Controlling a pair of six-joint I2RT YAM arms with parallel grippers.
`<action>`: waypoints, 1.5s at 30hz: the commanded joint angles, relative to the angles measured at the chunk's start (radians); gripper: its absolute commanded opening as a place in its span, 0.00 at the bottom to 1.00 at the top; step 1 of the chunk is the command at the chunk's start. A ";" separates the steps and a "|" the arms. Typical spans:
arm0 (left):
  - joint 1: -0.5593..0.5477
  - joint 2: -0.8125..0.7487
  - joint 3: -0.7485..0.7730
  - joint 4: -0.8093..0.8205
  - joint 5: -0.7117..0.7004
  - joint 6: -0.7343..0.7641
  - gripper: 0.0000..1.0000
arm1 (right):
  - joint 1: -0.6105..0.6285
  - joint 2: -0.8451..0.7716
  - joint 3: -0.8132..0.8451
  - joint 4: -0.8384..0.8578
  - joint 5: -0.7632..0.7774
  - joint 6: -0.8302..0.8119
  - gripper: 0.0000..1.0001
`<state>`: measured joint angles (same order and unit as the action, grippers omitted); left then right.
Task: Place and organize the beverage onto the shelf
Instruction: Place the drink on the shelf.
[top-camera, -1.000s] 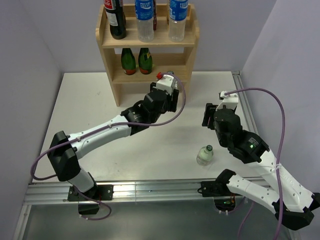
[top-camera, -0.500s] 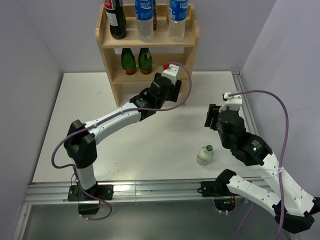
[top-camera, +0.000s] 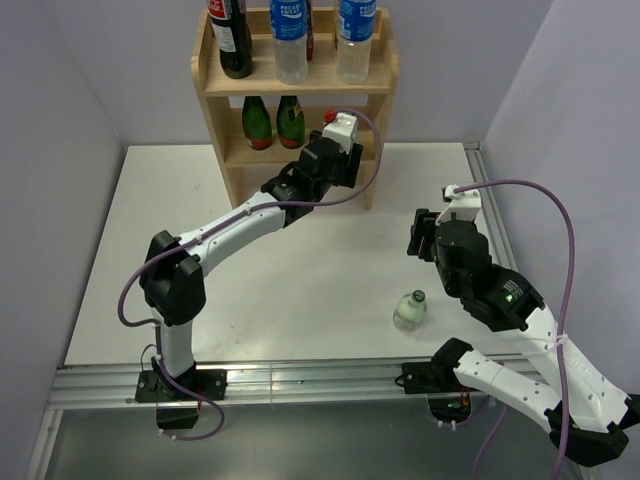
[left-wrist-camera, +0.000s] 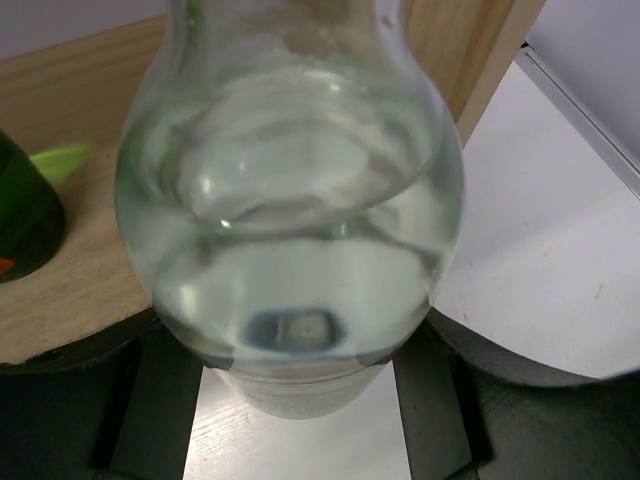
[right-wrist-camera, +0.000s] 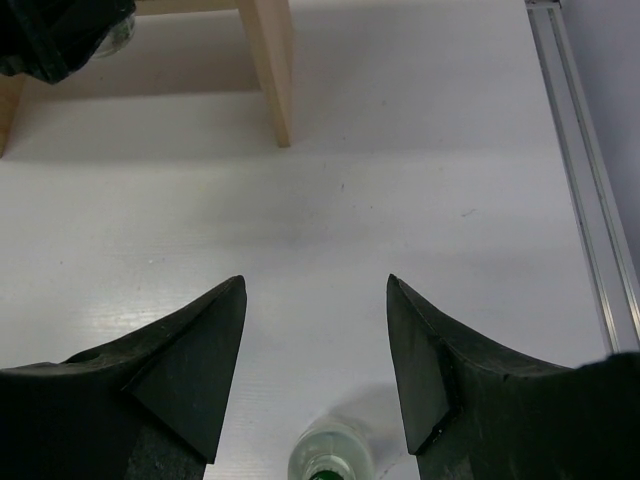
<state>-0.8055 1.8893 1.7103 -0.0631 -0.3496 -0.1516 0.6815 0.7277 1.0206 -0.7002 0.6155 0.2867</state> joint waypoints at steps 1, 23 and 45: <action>0.014 -0.006 0.109 0.187 0.029 0.014 0.00 | -0.007 -0.001 -0.004 0.028 -0.002 -0.014 0.65; 0.045 -0.059 -0.008 0.367 0.098 0.017 0.00 | -0.007 0.010 -0.005 0.041 -0.016 -0.024 0.65; 0.045 -0.084 0.023 0.384 0.093 0.044 0.00 | -0.008 0.027 -0.002 0.045 -0.022 -0.026 0.65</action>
<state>-0.7635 1.8816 1.6394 0.1284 -0.2417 -0.1345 0.6811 0.7483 1.0077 -0.6907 0.5896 0.2676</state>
